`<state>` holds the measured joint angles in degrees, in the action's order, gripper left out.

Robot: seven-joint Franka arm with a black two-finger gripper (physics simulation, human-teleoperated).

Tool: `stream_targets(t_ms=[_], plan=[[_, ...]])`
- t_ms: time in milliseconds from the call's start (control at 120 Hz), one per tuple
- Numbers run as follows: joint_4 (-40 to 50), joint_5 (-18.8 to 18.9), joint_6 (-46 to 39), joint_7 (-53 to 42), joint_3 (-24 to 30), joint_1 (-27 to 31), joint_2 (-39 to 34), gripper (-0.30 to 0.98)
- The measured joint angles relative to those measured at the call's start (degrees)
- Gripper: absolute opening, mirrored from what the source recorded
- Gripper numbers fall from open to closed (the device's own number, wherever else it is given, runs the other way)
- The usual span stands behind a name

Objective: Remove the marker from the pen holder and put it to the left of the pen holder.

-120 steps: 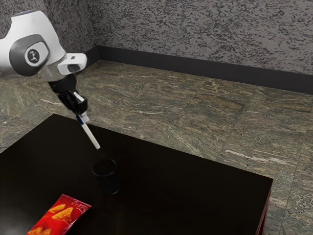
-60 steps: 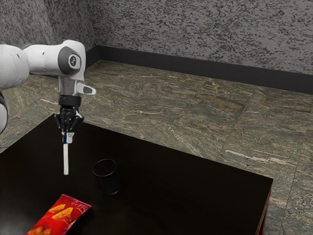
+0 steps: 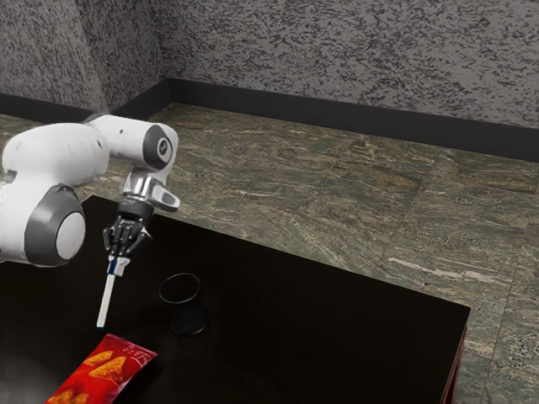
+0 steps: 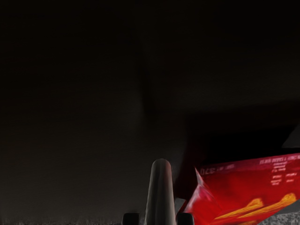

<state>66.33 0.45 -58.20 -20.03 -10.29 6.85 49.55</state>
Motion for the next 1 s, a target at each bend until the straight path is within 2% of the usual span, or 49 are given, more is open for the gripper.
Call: stream_targets(t_ms=[400, 483, 700, 767, 833, 925, 1000], plan=[[-0.7, 0.6, 2.0, -0.5, 0.0, 0.9, 5.4, -0.08], [-0.7, 0.4, 2.2, -0.5, -0.1, 1.0, 5.7, 0.02], [-0.7, 0.2, 2.5, 0.0, 0.0, 1.2, 5.3, 0.42], [1.0, 0.6, 1.7, 0.4, 2.3, 0.9, -1.6, 0.49], [11.0, 0.8, -3.1, 0.7, 6.8, 0.7, -17.8, 0.54], [24.5, 0.5, -12.1, 0.6, 9.7, 0.8, -39.6, 0.59], [29.8, 0.2, -19.0, 0.7, 11.8, 0.5, -50.0, 0.62]])
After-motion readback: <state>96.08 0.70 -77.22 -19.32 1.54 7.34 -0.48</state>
